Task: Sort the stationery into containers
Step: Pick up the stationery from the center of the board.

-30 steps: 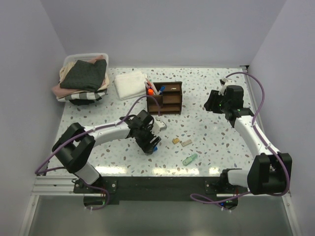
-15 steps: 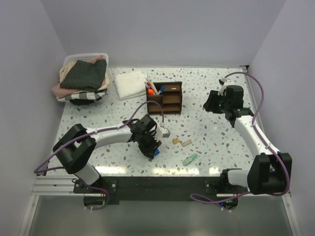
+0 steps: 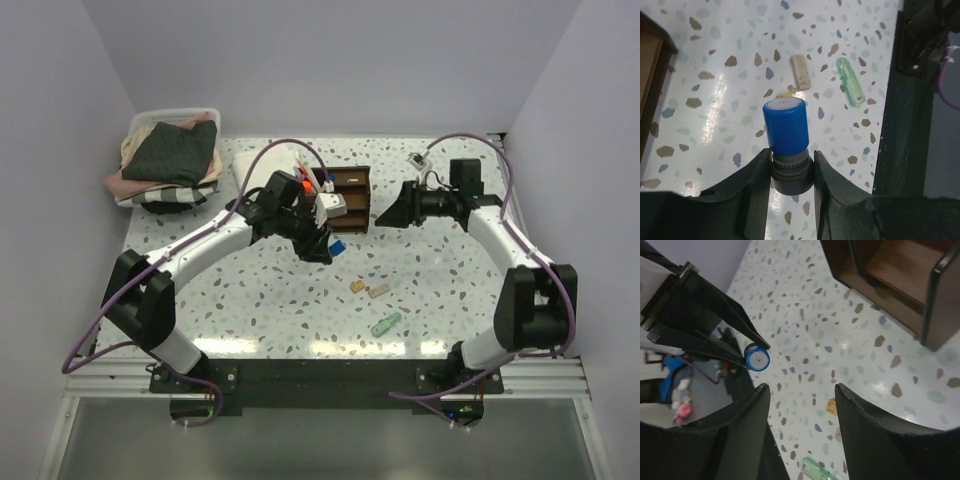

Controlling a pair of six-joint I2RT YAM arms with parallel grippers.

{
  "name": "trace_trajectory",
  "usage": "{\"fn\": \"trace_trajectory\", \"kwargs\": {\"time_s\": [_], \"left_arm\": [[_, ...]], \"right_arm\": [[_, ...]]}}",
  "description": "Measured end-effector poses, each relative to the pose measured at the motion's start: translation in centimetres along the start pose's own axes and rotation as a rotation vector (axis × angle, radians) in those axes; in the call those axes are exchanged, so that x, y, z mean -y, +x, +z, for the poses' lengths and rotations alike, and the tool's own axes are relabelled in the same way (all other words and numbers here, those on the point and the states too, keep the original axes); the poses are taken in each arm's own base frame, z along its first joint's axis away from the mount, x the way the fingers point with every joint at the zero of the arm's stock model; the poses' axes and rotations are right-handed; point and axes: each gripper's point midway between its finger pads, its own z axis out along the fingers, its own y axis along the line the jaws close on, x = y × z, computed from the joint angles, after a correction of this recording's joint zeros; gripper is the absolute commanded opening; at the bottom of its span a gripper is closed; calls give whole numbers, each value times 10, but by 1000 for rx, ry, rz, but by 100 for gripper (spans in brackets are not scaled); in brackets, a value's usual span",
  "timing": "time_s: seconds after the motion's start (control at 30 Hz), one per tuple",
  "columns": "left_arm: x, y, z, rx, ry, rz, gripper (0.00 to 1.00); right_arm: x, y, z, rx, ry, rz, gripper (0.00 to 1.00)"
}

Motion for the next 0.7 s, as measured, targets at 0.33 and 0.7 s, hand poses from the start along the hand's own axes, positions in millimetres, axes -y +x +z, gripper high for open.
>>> {"fn": "trace_trajectory", "kwargs": {"time_s": [0.33,0.7], "left_arm": [[30,-36,-9,111,182,49,0],[26,-57,-10,147,182,85,0]], "right_arm": [[-41,-10,9,-83,-252,64,61],[-74,23,28,-225,-299,12,64]]}}
